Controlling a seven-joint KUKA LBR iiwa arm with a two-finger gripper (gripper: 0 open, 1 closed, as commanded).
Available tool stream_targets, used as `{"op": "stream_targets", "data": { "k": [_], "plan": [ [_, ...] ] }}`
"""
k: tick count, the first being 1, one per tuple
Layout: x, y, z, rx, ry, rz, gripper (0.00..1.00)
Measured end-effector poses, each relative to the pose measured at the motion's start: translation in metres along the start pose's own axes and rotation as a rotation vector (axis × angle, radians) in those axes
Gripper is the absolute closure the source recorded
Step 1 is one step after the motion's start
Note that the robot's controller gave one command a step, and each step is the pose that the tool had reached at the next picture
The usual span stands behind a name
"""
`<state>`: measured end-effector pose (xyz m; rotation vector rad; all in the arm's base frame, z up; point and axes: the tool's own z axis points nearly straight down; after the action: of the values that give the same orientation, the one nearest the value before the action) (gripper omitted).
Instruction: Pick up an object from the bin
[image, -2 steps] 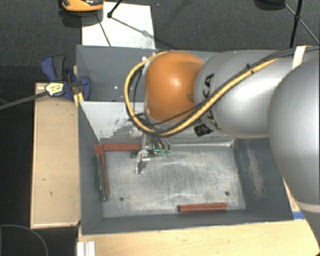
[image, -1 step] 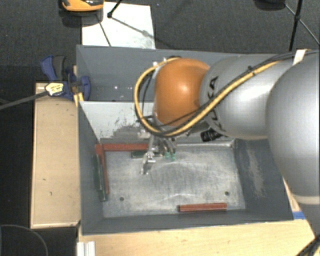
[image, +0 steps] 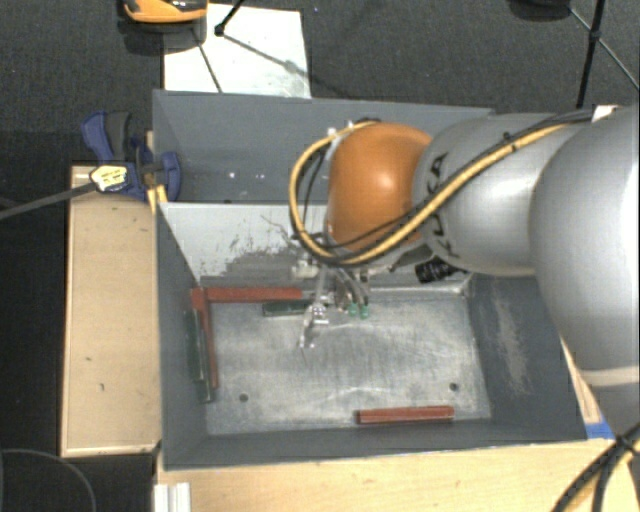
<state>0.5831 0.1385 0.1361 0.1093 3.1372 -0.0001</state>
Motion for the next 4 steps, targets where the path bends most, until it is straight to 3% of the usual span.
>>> {"op": "stream_targets", "data": {
  "k": [1,2,3,4],
  "plan": [
    [0.006,0.01,0.028,-0.001,0.0,-0.051,0.0],
    [-0.012,0.018,0.055,-0.009,-0.024,0.117,1.0],
    [-0.012,0.018,0.055,-0.009,-0.024,0.118,1.0],
    [0.002,0.035,0.039,0.0,-0.005,0.004,1.0]
  ]
}}
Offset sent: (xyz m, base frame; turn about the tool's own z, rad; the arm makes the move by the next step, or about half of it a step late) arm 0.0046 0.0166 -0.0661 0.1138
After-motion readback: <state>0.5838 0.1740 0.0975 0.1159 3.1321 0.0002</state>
